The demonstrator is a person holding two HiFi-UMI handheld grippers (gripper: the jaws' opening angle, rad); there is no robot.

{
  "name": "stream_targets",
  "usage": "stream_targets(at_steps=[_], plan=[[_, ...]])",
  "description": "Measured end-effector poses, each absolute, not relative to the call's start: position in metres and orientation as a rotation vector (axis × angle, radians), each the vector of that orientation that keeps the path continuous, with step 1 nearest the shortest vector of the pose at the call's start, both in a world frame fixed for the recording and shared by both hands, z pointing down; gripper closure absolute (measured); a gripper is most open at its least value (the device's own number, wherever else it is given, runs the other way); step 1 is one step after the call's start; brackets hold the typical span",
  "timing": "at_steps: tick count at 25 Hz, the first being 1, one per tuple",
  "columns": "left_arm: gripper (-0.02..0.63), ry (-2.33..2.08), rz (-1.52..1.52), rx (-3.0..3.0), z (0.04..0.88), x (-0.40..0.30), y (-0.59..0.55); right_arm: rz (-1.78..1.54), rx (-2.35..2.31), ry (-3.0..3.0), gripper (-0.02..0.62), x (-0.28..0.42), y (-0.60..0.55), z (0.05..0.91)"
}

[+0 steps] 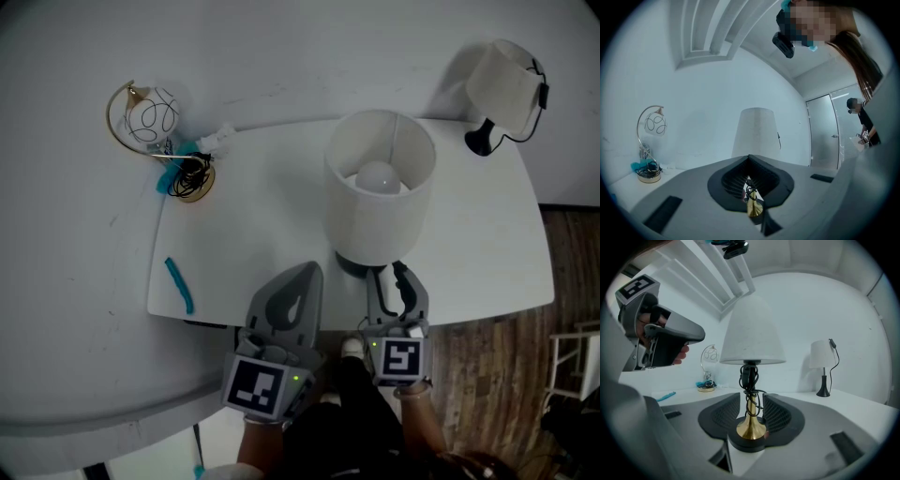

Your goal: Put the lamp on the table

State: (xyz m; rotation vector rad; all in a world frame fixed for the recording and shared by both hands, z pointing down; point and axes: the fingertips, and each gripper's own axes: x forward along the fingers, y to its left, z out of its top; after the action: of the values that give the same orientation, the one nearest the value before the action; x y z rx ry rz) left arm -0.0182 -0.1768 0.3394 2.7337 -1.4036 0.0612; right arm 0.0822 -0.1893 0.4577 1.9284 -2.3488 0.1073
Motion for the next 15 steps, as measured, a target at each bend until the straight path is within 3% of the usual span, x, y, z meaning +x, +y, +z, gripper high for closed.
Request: stream_targets(at_steps=[15], plan=[[0.607, -1.374, 0.060, 2.774, 0.321, -0.022, -0.154, 0.089, 1.984, -2.317, 0.462, 0.090, -0.157, 0.437]])
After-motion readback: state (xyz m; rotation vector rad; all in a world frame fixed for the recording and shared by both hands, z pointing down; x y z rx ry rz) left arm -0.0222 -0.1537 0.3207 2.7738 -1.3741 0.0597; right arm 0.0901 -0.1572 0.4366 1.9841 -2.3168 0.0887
